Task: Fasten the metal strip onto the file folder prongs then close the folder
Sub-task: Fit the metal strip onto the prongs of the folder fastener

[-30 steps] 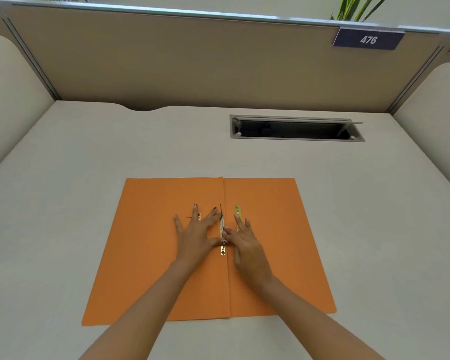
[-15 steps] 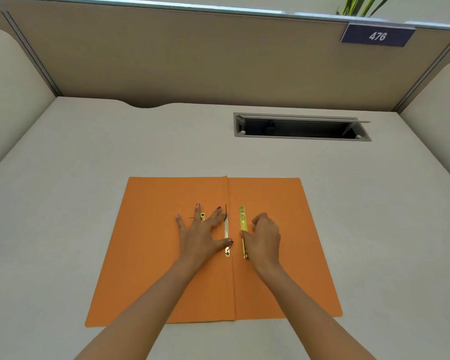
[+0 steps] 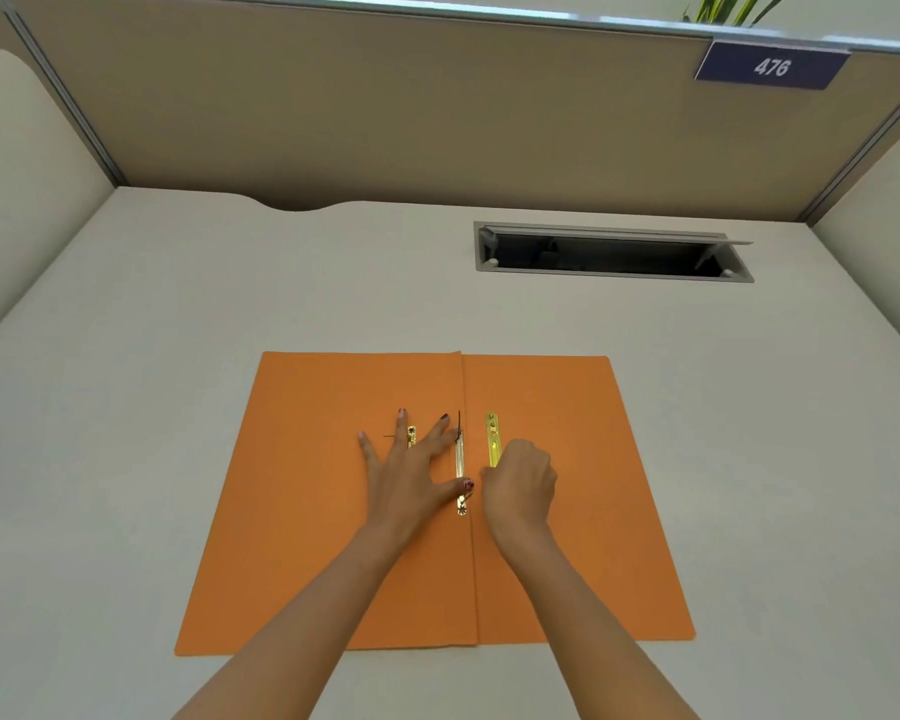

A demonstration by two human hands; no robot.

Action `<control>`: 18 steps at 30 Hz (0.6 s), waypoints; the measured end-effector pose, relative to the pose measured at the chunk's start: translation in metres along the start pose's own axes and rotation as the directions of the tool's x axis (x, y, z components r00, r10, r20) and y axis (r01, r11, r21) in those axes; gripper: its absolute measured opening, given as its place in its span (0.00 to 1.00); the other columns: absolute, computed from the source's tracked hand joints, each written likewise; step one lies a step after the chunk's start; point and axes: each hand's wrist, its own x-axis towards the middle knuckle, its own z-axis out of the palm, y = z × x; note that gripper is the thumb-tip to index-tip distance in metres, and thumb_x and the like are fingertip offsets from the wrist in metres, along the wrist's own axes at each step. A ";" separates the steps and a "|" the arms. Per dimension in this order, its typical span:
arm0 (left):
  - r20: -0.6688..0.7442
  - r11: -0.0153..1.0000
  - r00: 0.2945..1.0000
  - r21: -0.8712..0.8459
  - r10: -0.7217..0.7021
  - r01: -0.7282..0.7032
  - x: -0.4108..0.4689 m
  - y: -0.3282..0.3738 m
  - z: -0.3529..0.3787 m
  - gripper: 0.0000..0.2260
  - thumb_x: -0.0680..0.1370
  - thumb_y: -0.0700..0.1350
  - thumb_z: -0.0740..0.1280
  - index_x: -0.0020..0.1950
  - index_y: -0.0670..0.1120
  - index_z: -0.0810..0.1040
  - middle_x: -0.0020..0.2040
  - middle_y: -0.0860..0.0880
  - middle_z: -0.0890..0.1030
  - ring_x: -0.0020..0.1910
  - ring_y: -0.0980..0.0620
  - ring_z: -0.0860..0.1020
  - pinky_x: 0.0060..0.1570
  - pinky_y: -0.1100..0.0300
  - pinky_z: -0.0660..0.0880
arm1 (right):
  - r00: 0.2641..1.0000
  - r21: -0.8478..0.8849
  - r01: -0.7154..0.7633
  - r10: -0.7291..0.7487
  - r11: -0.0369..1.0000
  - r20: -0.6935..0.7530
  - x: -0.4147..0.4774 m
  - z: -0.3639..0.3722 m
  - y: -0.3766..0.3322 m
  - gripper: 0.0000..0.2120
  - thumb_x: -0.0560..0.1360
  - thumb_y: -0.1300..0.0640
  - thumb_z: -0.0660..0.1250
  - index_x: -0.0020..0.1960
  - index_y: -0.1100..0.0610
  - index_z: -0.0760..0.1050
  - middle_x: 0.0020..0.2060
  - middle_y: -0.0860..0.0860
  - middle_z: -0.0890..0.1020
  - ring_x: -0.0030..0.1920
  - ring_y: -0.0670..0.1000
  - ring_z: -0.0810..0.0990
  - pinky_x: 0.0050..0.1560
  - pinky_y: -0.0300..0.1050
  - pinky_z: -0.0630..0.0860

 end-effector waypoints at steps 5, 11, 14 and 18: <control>0.010 1.000 1.000 0.000 -0.003 0.003 0.000 0.002 -0.001 0.32 0.71 0.63 0.67 0.73 0.63 0.61 0.74 0.66 0.59 0.78 0.51 0.41 0.69 0.33 0.32 | 0.999 0.028 -0.046 0.045 0.999 0.028 0.005 -0.010 0.003 0.04 0.74 0.65 0.66 0.41 0.61 0.72 0.48 0.60 0.80 0.49 0.61 0.79 0.38 0.43 0.67; 0.006 1.000 1.000 -0.012 -0.003 0.003 -0.001 0.001 0.000 0.32 0.71 0.63 0.67 0.73 0.63 0.61 0.74 0.66 0.59 0.78 0.51 0.41 0.69 0.33 0.32 | 0.994 0.074 -0.087 0.081 0.993 0.076 0.017 -0.011 0.003 0.10 0.73 0.66 0.64 0.36 0.59 0.65 0.49 0.60 0.80 0.50 0.62 0.79 0.39 0.44 0.68; 0.004 1.000 1.000 -0.012 -0.004 0.004 -0.001 0.001 0.000 0.32 0.71 0.63 0.67 0.73 0.63 0.61 0.74 0.66 0.59 0.78 0.51 0.41 0.69 0.33 0.32 | 0.992 0.103 -0.089 0.078 0.991 0.102 0.023 -0.008 0.005 0.03 0.72 0.65 0.66 0.43 0.61 0.72 0.50 0.59 0.80 0.51 0.61 0.79 0.39 0.44 0.70; 0.004 1.000 1.000 0.001 -0.003 0.003 0.000 0.001 0.001 0.32 0.71 0.64 0.67 0.73 0.64 0.60 0.75 0.65 0.59 0.78 0.52 0.41 0.68 0.34 0.31 | 0.994 0.144 0.086 -0.095 0.986 0.053 0.033 -0.008 0.009 0.13 0.70 0.62 0.73 0.52 0.61 0.76 0.50 0.57 0.80 0.52 0.58 0.78 0.43 0.44 0.71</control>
